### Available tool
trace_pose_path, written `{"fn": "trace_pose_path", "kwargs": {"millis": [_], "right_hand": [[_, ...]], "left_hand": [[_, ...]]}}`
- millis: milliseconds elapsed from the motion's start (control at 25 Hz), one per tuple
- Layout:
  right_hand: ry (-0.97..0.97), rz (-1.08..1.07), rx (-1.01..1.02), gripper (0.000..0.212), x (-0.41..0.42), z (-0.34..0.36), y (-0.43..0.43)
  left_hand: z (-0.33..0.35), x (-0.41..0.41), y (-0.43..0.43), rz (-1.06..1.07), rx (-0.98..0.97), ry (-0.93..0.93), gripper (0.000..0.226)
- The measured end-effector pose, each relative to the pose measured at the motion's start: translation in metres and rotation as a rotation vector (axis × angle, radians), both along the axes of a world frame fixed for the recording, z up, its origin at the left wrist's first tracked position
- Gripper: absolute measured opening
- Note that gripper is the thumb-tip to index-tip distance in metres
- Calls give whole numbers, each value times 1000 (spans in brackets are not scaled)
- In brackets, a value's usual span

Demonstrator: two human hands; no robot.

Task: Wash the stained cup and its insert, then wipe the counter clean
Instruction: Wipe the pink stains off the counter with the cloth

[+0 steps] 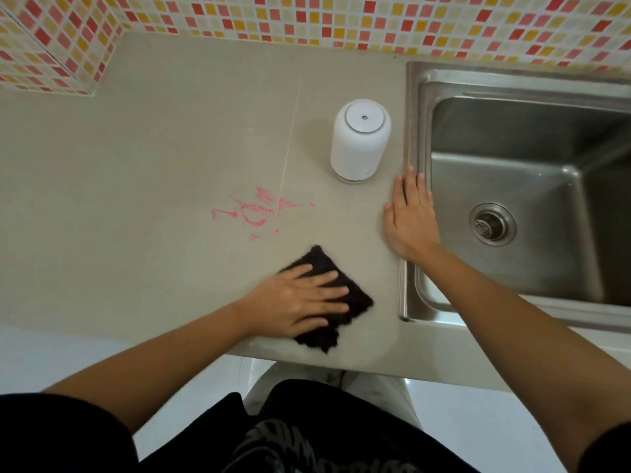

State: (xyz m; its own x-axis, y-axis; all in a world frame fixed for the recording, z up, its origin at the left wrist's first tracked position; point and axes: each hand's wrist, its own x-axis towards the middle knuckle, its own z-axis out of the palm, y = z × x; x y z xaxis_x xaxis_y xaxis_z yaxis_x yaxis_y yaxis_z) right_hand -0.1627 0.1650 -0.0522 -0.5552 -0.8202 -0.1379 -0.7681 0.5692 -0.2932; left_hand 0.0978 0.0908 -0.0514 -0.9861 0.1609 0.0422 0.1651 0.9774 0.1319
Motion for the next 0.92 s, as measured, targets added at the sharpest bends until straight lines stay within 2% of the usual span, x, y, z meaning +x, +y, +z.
{"fn": "trace_pose_path", "kwargs": {"millis": [80, 160, 280, 360, 440, 600, 680, 800, 920], "right_hand": [[6, -4, -9, 59, 0, 0, 0], [10, -15, -13, 56, 1, 1, -1], [8, -65, -133, 48, -2, 8, -5], [-127, -109, -289, 53, -6, 17, -8], [-325, -121, -416, 73, -1, 23, -15], [-523, -206, -498, 111, 18, 22, -42], [-575, -229, -576, 120, 25, 21, -55], [-601, -295, -682, 115, 35, 25, -72], [-577, -422, -758, 103, 41, 27, -83]], "left_hand": [[1, -12, -13, 184, 41, 29, 38], [1, -30, 16, 306, 94, 26, 37], [1, -6, 59, 165, 126, 0, 37], [3, 34, 43, 163, 137, -8, 37], [5, 74, 14, 254, 119, -19, 37], [-1, 125, -52, 653, 121, -28, 44], [-2, 126, -91, 919, 121, 4, 48], [3, 93, -141, 1329, 181, 57, 42], [15, 37, -151, 1458, 323, 89, 43]]}}
